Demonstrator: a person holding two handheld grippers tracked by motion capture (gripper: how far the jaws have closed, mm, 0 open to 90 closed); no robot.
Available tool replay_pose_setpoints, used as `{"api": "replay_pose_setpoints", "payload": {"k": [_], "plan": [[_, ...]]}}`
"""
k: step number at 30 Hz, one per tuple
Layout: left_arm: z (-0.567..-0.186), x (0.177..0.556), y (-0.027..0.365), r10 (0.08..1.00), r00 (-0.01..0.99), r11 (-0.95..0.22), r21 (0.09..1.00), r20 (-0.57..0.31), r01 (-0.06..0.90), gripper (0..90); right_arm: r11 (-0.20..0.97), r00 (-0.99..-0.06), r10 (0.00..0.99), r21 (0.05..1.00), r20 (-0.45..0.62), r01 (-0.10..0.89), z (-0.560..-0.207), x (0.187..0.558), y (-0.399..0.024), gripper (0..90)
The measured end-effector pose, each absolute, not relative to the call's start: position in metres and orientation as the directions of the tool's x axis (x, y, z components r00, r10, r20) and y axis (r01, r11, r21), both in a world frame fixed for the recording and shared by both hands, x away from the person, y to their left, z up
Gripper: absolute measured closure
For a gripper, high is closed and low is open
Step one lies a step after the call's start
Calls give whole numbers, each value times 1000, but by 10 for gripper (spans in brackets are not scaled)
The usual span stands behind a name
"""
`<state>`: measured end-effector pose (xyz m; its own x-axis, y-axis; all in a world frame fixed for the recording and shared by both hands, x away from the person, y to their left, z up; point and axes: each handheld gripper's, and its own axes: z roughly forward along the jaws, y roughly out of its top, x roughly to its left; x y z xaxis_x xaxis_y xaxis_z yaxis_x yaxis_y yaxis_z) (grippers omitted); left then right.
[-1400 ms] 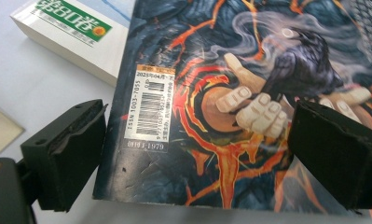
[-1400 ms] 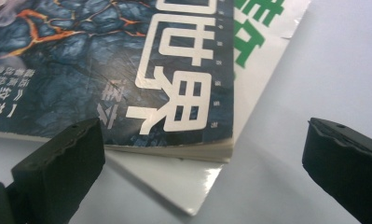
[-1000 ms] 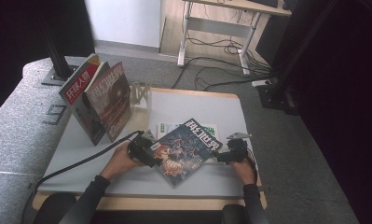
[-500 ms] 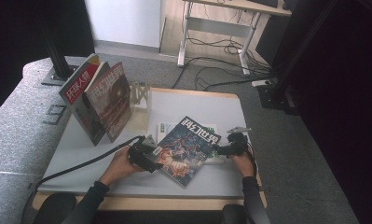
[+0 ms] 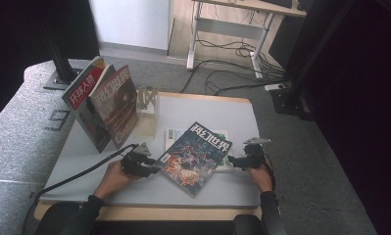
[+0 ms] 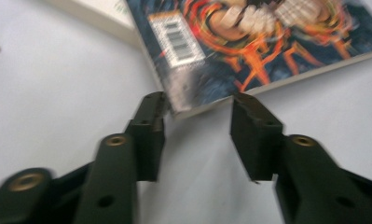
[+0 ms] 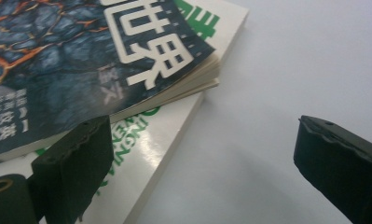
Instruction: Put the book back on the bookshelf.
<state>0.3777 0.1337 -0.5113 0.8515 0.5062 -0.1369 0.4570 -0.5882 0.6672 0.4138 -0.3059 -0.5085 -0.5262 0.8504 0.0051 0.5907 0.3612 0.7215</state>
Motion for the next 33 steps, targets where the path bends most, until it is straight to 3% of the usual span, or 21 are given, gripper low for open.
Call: {"api": "replay_pose_setpoints", "payload": {"k": [14, 33], "plan": [[-513, 384, 120, 501, 854, -582, 676, -141, 453, 575, 382, -562, 827, 719, 15, 581, -501, 413, -297, 16], [-515, 385, 119, 491, 860, -574, 690, -139, 440, 569, 303, -558, 809, 681, 186, 667, -518, 427, -288, 0]]}}
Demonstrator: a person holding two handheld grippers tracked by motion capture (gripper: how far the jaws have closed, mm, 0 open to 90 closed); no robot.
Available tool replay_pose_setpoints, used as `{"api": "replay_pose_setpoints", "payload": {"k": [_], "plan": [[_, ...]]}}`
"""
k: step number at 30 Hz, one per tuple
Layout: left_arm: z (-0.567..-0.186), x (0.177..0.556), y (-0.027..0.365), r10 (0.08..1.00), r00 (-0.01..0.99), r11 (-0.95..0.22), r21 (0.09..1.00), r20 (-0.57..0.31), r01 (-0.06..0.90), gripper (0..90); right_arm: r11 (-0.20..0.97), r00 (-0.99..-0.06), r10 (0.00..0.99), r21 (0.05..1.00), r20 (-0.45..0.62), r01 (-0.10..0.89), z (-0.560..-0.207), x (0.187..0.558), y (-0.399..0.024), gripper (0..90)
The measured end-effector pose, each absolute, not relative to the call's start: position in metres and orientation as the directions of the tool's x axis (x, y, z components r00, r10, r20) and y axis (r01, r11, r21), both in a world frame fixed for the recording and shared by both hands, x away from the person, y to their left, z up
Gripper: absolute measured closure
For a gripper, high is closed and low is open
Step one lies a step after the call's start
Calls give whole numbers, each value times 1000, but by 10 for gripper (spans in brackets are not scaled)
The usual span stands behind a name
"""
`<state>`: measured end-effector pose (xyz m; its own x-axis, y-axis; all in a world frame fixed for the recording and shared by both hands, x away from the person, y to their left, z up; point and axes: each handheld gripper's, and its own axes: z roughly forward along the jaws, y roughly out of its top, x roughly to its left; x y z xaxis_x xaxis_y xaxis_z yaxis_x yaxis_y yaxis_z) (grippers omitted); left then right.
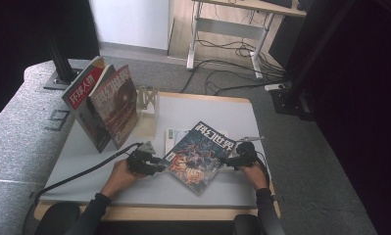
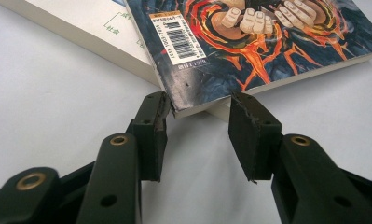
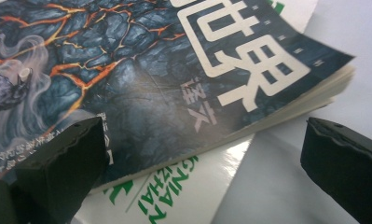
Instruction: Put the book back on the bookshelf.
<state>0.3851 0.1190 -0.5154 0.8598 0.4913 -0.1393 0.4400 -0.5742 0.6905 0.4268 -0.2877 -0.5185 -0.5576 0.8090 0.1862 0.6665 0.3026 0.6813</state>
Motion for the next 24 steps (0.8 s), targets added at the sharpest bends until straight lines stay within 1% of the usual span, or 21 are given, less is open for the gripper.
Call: {"api": "replay_pose_setpoints", "payload": {"k": [7, 10, 13, 15, 24], "plan": [[-516, 385, 119, 491, 860, -572, 692, -142, 440, 569, 259, -539, 799, 656, 267, 709, -524, 433, -287, 0], [-516, 385, 119, 489, 861, -576, 690, -140, 439, 569, 253, -529, 805, 650, 270, 717, -523, 434, -287, 0], [-520, 384, 118, 481, 869, -605, 672, -120, 428, 577, 242, -519, 811, 653, 270, 718, -523, 432, -287, 0], [-520, 383, 118, 482, 870, -606, 677, -107, 418, 577, 238, -515, 813, 651, 273, 721, -523, 431, -287, 0], [-520, 384, 118, 484, 867, -596, 679, -122, 429, 578, 248, -516, 812, 641, 271, 726, -522, 438, -281, 0]]}}
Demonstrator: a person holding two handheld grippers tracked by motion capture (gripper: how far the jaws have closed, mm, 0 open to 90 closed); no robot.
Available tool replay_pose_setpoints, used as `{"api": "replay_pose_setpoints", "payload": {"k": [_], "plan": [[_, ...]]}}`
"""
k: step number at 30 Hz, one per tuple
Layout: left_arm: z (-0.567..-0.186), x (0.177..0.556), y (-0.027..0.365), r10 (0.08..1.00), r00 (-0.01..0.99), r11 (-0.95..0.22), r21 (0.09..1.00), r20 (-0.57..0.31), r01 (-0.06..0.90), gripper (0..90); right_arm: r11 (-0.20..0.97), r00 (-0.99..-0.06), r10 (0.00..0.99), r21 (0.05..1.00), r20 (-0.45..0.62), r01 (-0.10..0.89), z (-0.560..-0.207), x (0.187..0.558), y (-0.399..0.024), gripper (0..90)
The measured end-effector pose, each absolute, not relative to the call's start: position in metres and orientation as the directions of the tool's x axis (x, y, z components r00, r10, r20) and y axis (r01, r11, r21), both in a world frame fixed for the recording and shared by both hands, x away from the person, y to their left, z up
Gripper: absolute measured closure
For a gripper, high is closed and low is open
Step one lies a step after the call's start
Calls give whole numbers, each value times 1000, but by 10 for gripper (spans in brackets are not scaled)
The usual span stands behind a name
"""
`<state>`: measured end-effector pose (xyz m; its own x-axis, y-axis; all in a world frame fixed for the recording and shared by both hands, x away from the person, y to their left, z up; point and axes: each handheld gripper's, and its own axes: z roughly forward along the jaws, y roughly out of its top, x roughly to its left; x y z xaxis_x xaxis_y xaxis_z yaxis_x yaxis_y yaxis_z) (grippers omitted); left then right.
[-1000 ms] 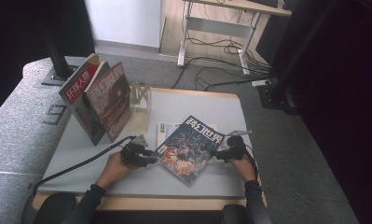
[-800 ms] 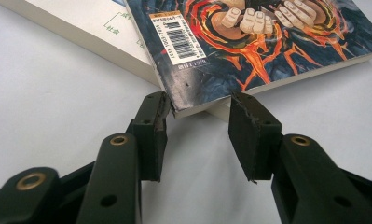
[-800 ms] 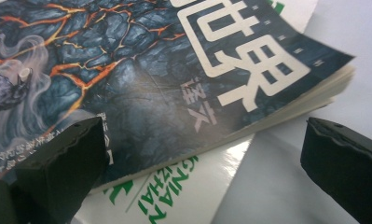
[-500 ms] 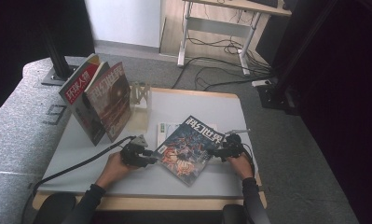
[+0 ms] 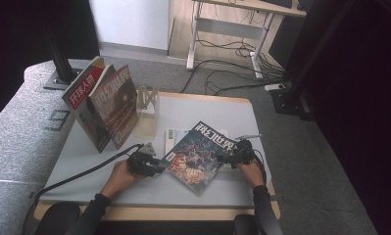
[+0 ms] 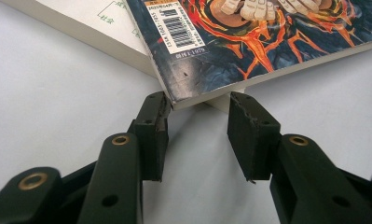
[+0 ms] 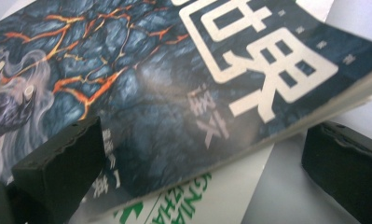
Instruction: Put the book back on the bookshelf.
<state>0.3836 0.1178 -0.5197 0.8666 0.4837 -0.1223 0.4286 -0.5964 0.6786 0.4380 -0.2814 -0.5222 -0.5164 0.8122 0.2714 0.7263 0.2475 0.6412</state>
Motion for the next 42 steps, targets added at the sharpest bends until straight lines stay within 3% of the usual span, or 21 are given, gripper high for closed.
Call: {"api": "replay_pose_setpoints", "payload": {"k": [3, 13, 16, 24, 27, 34, 42], "plan": [[-520, 384, 118, 480, 869, -600, 677, -120, 426, 578, 246, -518, 810, 643, 275, 725, -522, 442, -281, 0], [-520, 384, 118, 480, 869, -599, 678, -121, 426, 575, 220, -503, 828, 681, 249, 699, -517, 453, -285, 151], [-520, 384, 118, 481, 868, -596, 680, -124, 427, 573, 216, -491, 842, 695, 223, 686, -514, 454, -285, 240], [-520, 384, 118, 479, 868, -596, 678, -129, 429, 566, 206, -458, 873, 727, 165, 655, -498, 452, -286, 626], [-520, 384, 118, 480, 865, -588, 679, -144, 439, 543, 217, -458, 876, 724, 151, 654, -493, 451, -284, 661], [-519, 386, 119, 478, 865, -592, 671, -154, 446, 387, 236, -478, 869, 743, 128, 626, -481, 447, -281, 749], [-518, 388, 120, 490, 859, -589, 669, -149, 453, 277, 251, -500, 860, 770, 100, 586, -464, 441, -271, 785]]}}
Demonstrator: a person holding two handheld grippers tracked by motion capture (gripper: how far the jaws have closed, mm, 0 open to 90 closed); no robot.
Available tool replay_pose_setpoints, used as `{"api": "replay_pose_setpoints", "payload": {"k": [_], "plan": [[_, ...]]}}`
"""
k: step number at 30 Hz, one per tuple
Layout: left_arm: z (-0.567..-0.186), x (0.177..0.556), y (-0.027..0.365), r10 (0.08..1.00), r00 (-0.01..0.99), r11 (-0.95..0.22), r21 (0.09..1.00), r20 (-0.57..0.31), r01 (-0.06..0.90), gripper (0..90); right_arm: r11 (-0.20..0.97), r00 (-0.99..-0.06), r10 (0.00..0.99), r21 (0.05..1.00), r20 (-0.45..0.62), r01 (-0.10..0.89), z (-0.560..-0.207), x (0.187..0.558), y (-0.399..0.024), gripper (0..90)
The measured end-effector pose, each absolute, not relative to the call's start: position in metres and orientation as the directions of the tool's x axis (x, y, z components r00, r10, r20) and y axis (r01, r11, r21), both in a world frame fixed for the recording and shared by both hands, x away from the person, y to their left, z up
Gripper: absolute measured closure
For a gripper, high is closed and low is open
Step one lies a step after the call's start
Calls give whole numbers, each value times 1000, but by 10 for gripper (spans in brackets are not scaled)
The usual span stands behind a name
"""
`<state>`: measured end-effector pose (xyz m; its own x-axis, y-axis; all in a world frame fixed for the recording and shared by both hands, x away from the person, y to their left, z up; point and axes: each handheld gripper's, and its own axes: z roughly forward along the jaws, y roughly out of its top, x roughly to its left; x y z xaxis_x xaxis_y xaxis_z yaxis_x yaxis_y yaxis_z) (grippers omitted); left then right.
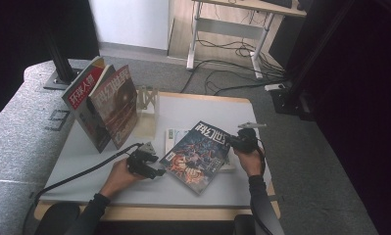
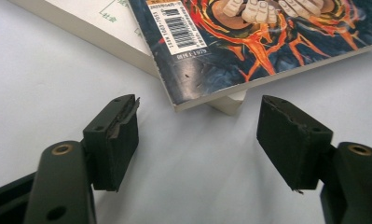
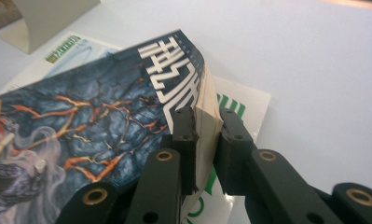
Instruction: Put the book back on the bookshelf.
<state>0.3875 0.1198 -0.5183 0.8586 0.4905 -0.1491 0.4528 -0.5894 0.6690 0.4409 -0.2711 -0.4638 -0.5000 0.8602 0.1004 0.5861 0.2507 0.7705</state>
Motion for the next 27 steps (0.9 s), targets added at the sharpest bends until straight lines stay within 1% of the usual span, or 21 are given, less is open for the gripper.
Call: {"api": "replay_pose_setpoints", "payload": {"k": [7, 9, 12, 18, 22, 27], "plan": [[-511, 388, 122, 477, 860, -557, 695, -180, 455, 221, 259, -519, 851, 802, 73, 538, -448, 433, -265, 797], [-508, 388, 123, 459, 868, -552, 704, -191, 447, 198, 264, -527, 848, 811, 63, 522, -443, 430, -263, 797], [-505, 387, 124, 449, 872, -541, 716, -198, 441, 194, 265, -540, 839, 825, 57, 499, -435, 426, -259, 799], [-501, 387, 125, 452, 868, -511, 738, -206, 441, 236, 294, -598, 801, 850, 30, 436, -420, 414, -250, 804], [-500, 387, 125, 449, 871, -510, 744, -197, 432, 267, 321, -627, 779, 863, -6, 390, -410, 407, -242, 804], [-494, 389, 120, 449, 877, -531, 737, -174, 418, 281, 335, -650, 759, 874, -28, 352, -400, 399, -236, 804]]}}
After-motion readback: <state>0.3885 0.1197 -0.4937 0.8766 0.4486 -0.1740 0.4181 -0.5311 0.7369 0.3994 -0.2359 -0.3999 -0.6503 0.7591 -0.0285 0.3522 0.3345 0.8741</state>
